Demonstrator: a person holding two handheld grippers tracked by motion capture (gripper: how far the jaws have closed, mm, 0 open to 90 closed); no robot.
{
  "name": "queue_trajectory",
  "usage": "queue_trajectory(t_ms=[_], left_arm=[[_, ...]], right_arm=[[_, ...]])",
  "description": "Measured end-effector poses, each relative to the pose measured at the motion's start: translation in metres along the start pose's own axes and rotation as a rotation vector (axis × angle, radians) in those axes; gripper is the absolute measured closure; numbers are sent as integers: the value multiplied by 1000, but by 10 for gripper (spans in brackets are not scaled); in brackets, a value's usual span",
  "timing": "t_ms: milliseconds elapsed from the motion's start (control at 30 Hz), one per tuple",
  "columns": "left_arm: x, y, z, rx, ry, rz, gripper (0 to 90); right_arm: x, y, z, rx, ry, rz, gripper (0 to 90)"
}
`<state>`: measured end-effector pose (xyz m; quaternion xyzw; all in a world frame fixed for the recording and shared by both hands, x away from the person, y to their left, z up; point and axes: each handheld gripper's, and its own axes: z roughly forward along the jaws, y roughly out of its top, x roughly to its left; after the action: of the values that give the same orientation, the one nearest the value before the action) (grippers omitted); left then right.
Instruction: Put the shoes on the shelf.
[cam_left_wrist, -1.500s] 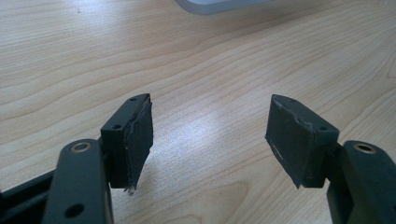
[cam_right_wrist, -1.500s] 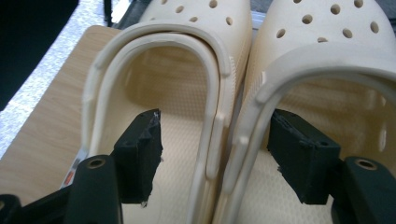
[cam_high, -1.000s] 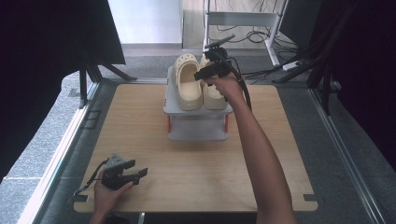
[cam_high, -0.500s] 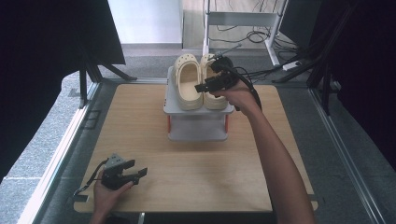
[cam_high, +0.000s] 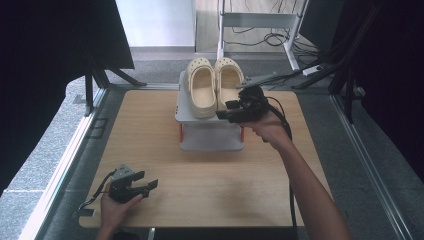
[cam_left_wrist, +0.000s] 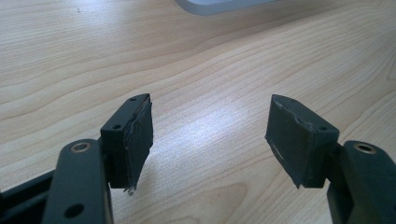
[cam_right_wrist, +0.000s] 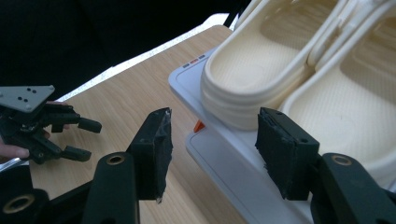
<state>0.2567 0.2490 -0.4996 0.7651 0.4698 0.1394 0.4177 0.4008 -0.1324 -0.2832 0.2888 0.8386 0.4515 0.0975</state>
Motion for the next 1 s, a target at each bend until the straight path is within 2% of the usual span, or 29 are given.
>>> queue_trajectory(t_ms=[100, 200, 300, 633, 800, 1000], left_arm=[[-1, 0, 1, -1, -3, 0, 325], [-1, 1, 1, 3, -2, 0, 325], [-1, 1, 2, 5, 0, 2, 325], [-3, 1, 4, 10, -2, 6, 325], [-3, 1, 4, 12, -1, 5, 325], [-3, 1, 5, 14, 1, 7, 325]], right_arm=[[5, -23, -6, -40, -3, 2, 453], [6, -42, -9, -55, 5, 9, 447], [6, -66, -13, -83, 26, 27, 448], [2, -131, -1, -51, -6, 69, 444], [2, -153, 9, -29, -15, 84, 441], [1, -158, 13, -21, -21, 92, 433]])
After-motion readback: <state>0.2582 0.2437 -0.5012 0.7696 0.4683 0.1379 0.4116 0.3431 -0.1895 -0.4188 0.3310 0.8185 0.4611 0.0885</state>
